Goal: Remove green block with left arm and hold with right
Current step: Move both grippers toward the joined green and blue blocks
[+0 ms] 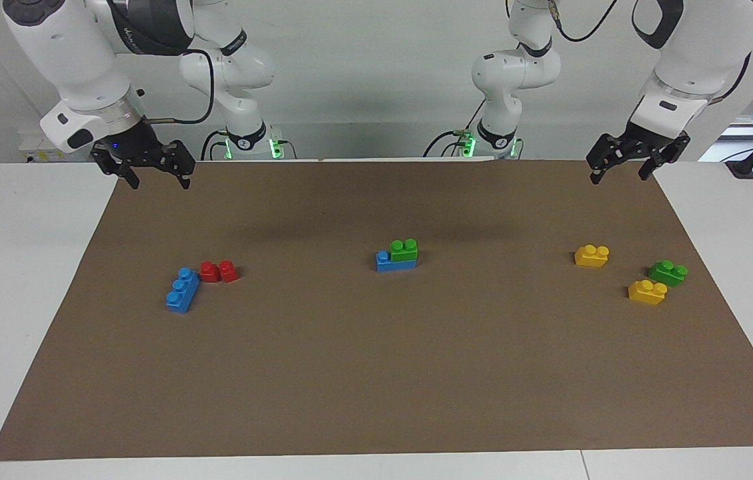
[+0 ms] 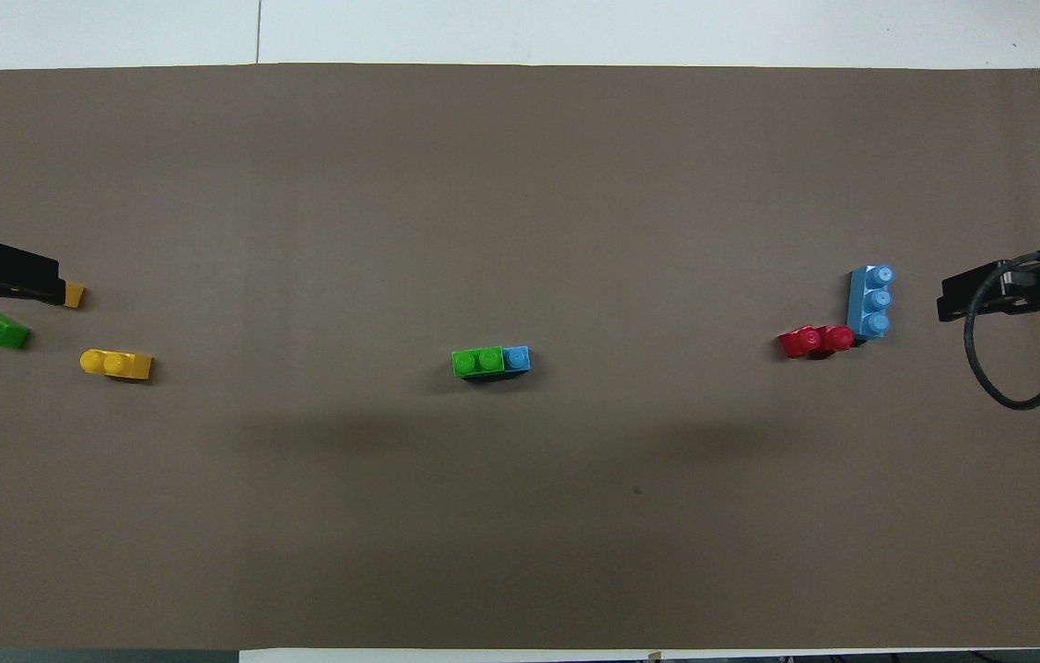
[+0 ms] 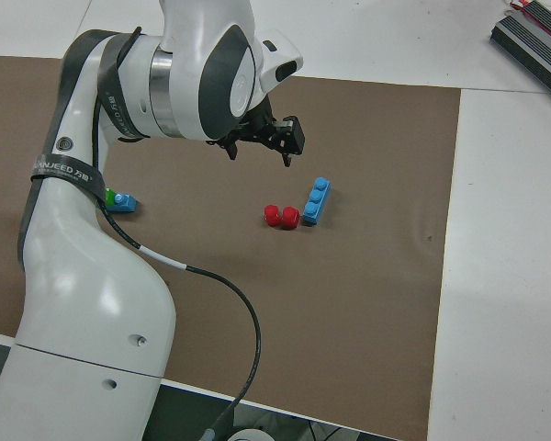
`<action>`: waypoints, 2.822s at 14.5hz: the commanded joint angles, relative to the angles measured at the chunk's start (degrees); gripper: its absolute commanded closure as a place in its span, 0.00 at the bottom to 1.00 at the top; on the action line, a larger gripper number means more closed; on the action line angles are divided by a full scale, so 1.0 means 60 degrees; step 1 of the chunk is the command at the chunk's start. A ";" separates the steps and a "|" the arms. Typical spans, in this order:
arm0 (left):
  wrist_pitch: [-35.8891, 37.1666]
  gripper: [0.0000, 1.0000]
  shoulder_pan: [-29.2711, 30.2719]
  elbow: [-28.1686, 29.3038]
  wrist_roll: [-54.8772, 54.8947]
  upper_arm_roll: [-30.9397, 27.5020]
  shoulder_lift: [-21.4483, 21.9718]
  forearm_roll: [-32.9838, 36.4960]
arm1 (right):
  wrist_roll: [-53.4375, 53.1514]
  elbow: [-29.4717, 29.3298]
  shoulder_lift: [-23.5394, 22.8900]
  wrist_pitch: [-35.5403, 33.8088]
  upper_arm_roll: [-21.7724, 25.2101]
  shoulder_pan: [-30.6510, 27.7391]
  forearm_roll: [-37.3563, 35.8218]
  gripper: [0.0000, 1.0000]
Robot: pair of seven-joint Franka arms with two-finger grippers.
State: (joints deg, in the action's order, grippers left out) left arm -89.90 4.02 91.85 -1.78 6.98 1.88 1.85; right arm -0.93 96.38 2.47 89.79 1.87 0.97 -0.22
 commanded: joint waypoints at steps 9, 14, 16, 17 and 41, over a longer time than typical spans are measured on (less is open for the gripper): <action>-0.0046 0.00 0.0018 0.0028 0.0047 0.0009 0.0010 0.0000 | 0.0082 0.0021 0.0042 -0.0127 -0.0106 -0.0439 -0.0124 0.00; 0.0013 0.00 0.0033 0.0116 0.0047 0.0009 0.0068 0.0000 | 0.0215 0.0050 0.0057 -0.0171 -0.0106 -0.0396 -0.0124 0.00; -0.0016 0.00 0.0033 0.0131 0.0047 0.0023 0.0083 0.0000 | 0.0170 0.0050 0.0057 -0.0171 -0.0106 -0.0366 -0.0124 0.00; -0.0002 0.00 0.0019 0.0146 0.0032 0.0024 0.0083 0.0000 | 0.0170 0.0036 0.0057 -0.0156 -0.0106 -0.0381 -0.0124 0.00; -0.0921 0.00 -0.2514 0.2195 -1.0507 0.0038 0.1122 -0.1289 | -1.1516 0.0856 -0.0278 0.0547 -0.0223 0.0205 0.3872 0.00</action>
State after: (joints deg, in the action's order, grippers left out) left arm -91.69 -9.05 100.88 -57.52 7.97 5.86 -4.27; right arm -66.76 100.43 1.70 91.42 0.54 2.14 19.98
